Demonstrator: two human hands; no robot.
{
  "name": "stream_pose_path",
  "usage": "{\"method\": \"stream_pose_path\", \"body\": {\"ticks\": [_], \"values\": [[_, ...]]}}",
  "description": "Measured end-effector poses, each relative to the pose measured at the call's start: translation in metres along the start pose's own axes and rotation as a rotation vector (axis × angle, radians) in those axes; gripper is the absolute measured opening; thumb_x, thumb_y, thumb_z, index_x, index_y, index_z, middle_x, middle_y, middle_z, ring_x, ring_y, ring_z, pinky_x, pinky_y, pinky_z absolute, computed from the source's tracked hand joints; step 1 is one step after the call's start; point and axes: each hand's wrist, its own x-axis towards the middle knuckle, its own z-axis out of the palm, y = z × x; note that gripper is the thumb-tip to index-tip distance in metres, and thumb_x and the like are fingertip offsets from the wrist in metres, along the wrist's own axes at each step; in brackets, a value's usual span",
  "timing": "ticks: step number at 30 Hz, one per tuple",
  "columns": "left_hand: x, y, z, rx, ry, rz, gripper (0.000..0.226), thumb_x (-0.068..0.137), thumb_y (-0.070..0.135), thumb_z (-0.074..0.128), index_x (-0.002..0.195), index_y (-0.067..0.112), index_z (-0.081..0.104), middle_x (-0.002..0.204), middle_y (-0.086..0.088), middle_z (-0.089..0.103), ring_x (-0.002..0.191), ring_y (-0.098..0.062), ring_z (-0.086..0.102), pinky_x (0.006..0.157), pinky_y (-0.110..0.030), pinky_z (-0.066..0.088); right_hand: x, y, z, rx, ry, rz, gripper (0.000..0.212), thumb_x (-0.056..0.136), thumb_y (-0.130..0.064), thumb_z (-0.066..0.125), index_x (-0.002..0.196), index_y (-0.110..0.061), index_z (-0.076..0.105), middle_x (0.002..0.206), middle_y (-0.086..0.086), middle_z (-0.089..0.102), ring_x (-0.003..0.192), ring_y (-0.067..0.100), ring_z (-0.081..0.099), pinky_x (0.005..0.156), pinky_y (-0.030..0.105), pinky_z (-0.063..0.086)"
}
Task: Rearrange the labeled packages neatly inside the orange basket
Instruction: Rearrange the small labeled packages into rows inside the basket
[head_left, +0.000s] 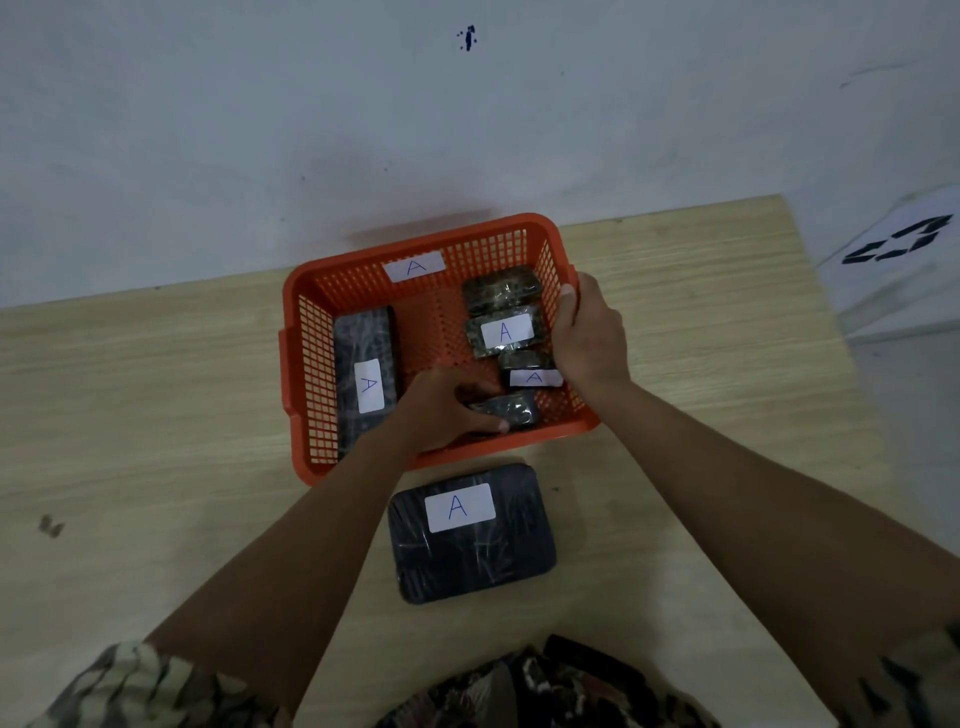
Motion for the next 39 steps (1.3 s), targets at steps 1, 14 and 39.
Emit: {"method": "stream_pose_path", "body": {"ticks": [1,14,39], "values": [[0.001,-0.001,-0.001,0.002,-0.005,0.014,0.055,0.063,0.043,0.085,0.113,0.023,0.070,0.114,0.005,0.071,0.099,-0.002,0.063,0.093,-0.022,0.050,0.000,0.000,0.000,0.000,0.000,-0.001,0.034,0.106,-0.034,0.032,0.124,-0.014,0.053,0.101,0.014,0.069,0.091,0.038,0.064,0.072,0.038,0.046],[0.005,-0.004,-0.012,0.173,-0.086,0.199,0.063,0.068,0.040,0.083,0.124,0.017,0.064,0.125,-0.002,0.067,0.115,-0.009,0.060,0.095,-0.013,0.039,0.000,0.000,0.001,-0.009,0.000,-0.006,0.036,0.106,-0.035,0.030,0.125,-0.014,0.052,0.102,0.010,0.069,0.088,0.034,0.065,0.071,0.034,0.044],[-0.011,-0.026,-0.050,0.112,-0.224,0.044,0.026,0.090,0.031,0.062,0.095,0.009,0.076,0.076,-0.010,0.072,0.057,-0.010,0.057,0.058,-0.024,0.047,0.000,-0.002,0.000,-0.032,0.009,-0.001,0.035,0.106,-0.036,0.030,0.125,-0.015,0.051,0.099,0.011,0.069,0.088,0.036,0.065,0.076,0.043,0.051]]}}
